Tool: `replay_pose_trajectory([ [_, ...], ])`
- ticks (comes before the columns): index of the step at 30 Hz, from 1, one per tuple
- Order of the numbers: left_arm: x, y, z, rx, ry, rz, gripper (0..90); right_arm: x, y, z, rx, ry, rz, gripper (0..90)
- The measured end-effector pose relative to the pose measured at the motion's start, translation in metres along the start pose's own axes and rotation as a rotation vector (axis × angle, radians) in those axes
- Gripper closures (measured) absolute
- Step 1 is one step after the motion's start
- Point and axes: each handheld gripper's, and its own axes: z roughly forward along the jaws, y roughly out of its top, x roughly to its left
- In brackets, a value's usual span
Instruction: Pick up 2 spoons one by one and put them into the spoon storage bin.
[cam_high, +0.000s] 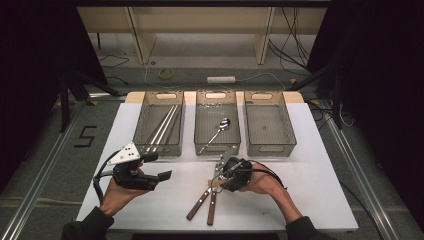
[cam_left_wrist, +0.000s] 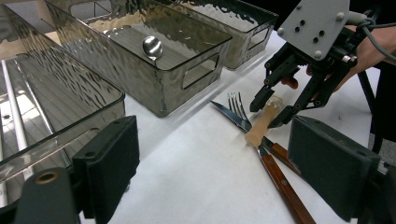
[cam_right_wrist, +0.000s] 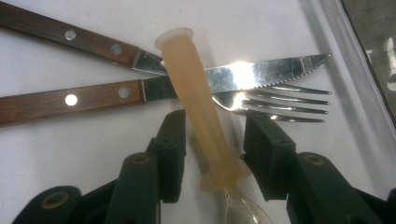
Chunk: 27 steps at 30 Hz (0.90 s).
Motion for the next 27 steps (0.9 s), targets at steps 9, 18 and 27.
replay_pose_trajectory([
  [9,0.0,0.0,0.0,-0.005,0.0,0.004,16.5,0.002,0.001,0.003,0.021,0.013,-0.028,71.7],
  [18,-0.001,0.0,-0.001,-0.001,0.0,0.009,16.5,0.005,0.001,0.002,0.029,0.015,-0.065,77.6],
  [27,0.0,0.0,-0.001,-0.001,0.003,0.01,16.5,0.005,0.002,-0.007,-0.002,-0.002,-0.067,78.2],
])
